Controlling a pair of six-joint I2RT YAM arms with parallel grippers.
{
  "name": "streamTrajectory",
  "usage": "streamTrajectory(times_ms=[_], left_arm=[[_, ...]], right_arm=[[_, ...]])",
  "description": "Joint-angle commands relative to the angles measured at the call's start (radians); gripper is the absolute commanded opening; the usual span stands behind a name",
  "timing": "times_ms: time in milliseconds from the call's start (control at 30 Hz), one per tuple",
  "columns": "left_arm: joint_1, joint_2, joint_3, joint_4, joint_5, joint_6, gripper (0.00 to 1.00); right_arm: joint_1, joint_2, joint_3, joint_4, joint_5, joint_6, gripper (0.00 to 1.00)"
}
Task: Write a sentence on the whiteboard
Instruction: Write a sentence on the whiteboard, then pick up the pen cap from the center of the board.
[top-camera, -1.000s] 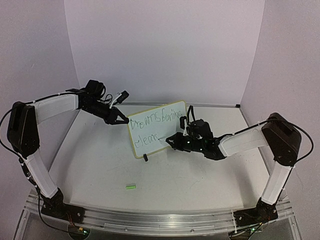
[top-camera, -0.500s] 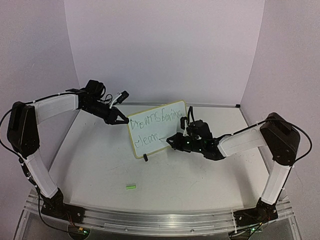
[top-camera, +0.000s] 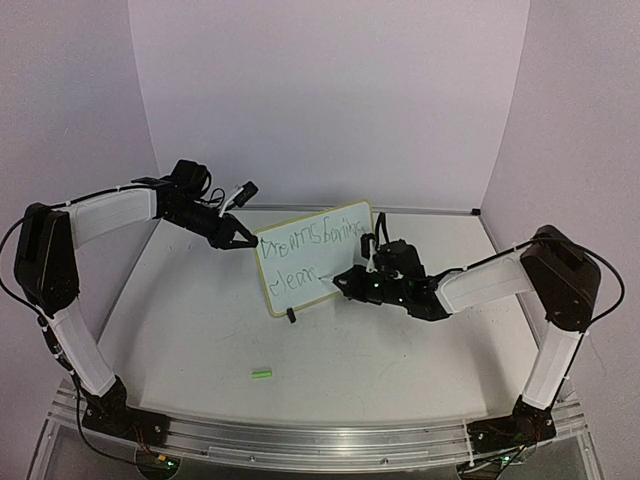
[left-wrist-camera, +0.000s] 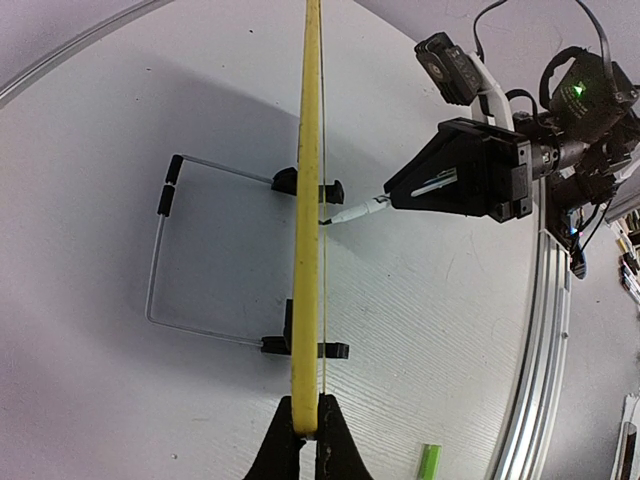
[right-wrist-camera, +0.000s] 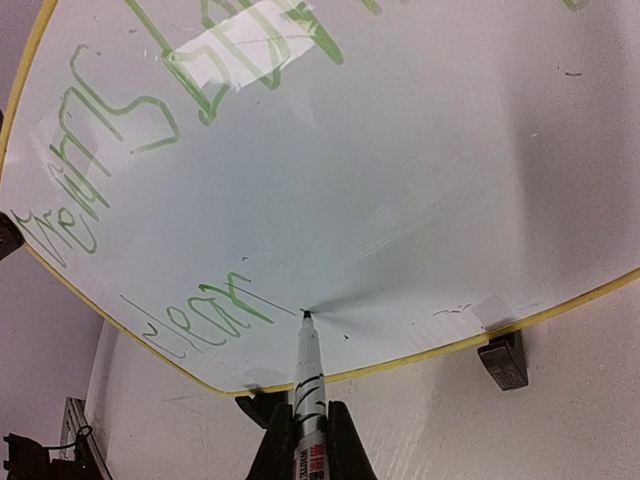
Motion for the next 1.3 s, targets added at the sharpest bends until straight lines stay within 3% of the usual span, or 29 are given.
streamTrajectory(times_ms=[0,667,767,1000,1133,1167,1267], left_arm=[[-0.014,-0.028,-0.003,-0.061,-0.042,0.041,0.0],[0.063,-0.026,0.078,-0.243,0.025,0.07,0.01],[0.063,-0.052,0.063,-0.21,-0.011,0.038,0.13],[0.064,-0.205,-0.069,-0.082,-0.142,-0.065,0.55],[0.063,-0.329,-0.184,0.022,-0.23,-0.139,0.67],[0.064,-0.351,-0.203,0.037,-0.252,-0.158,0.75],[0.062,-0.442,-0.289,0.095,-0.319,-0.239,0.81]], right_arm=[[-0.004,-0.092,-0.022,0.027,0.027,-0.039,0.0],[-0.015,-0.411,-0.09,-0.124,0.213,-0.177,0.0],[-0.016,-0.447,-0.096,-0.144,0.227,-0.191,0.0],[-0.014,-0.518,-0.092,-0.238,0.254,-0.23,0.0],[-0.015,-0.553,-0.099,-0.283,0.244,-0.242,0.0],[-0.015,-0.561,-0.1,-0.294,0.242,-0.242,0.0],[-0.015,-0.581,-0.105,-0.328,0.241,-0.224,0.0]])
